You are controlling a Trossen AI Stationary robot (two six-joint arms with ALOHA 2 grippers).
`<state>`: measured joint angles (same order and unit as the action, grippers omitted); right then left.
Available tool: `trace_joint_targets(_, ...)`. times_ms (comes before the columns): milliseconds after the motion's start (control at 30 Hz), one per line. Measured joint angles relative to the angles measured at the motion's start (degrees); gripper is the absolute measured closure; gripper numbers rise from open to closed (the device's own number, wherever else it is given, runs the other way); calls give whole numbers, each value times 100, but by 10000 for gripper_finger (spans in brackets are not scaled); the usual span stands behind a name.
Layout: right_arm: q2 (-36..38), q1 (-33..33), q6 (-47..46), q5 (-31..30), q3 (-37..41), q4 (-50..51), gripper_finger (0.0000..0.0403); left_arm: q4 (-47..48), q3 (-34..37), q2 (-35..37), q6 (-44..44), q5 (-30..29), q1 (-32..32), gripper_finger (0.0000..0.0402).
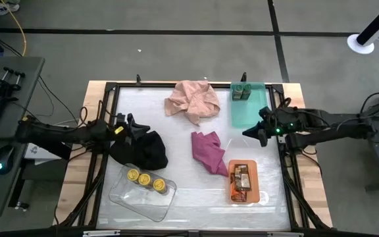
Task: Sort spices by type
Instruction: Return to Home Position
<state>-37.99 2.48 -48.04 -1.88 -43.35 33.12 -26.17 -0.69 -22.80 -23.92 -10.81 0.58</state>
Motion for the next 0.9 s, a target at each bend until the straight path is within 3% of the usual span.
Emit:
trace_joint_targets(233,346,1088,-99,-932,376,-49,402,400,-2,210,-985,125,-18,401)
trace_joint_targets(333,550,1454,193,-1561,1050,-1041,402,426,-2,209,-1150,127,-22,401)
trace_joint_targets(433,789,1544,722,-1717,1975,-2612,402,426,-2,209,-1137,129,-22,401)
trace_joint_targets(633,1370,949,1402,-1184,3477,-4795,403,424,-2,209,-1142,127,-22,401)
trace_joint_targets(900,2247,135,1970,3,4107,-4573,403,424,-4,209,-1142,127,-22,401)
